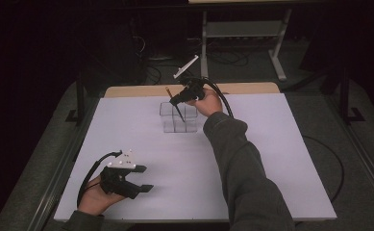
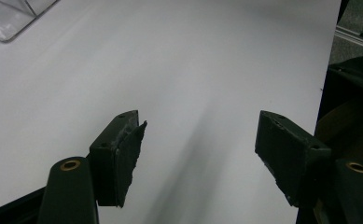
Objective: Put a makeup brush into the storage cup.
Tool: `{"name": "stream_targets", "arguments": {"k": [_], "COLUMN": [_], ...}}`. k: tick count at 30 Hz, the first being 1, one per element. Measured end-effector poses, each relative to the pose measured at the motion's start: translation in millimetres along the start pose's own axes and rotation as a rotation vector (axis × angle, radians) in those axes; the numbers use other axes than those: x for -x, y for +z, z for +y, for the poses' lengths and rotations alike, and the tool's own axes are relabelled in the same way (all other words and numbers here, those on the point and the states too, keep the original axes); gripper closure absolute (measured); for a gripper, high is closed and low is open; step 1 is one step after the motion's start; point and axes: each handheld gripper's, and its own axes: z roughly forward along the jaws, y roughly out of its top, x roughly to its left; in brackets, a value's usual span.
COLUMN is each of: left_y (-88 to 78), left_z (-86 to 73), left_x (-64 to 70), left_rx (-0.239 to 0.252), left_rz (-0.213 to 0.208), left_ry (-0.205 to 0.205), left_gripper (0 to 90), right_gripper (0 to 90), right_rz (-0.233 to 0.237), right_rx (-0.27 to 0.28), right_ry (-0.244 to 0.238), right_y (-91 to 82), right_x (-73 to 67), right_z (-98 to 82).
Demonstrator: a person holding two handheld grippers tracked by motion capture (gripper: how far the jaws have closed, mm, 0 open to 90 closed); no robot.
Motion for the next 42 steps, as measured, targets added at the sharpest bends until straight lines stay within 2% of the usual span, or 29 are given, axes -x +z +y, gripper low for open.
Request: {"name": "stream_targets", "arguments": {"k": [10, 28, 32, 34, 36, 37, 42], "left_y": [2.3, 4.1, 3.7, 3.3, 3.7, 4.1, 4.6], "left_z": [0.9, 0.5, -0.6, -0.6, -0.6, -0.6, -1.0], "left_x": [1.0, 0.6, 0.0, -0.1, 0.0, 0.2, -0.3], "left_rx": [-0.007, -0.018, -0.007, -0.006, -0.007, -0.005, -0.006], "left_rz": [-0.003, 0.001, 0.001, 0.003, 0.004, 0.004, 0.002], "left_ry": [0.006, 0.009, -0.006, -0.004, -0.005, -0.007, -0.006], "left_gripper": [30.5, 30.3, 30.1, 30.1, 30.1, 30.1, 29.9], "right_gripper": [76.0, 70.2, 68.8, 68.3, 67.9, 67.5, 66.0], "right_rz": [-0.007, 0.008, 0.007, 0.009, 0.008, 0.01, 0.01], "right_rx": [-0.005, 0.03, 0.029, 0.028, 0.037, 0.033, 0.042], "right_ry": [0.025, 0.021, 0.022, 0.032, 0.015, 0.027, 0.022], "right_y": [-4.5, -21.4, -24.6, -26.4, -27.9, -29.2, -33.5], "right_x": [-1.7, -13.7, -17.2, -19.2, -19.4, -21.3, -23.4], "right_z": [-9.2, -25.1, -27.8, -29.6, -31.7, -32.0, -34.8]}}
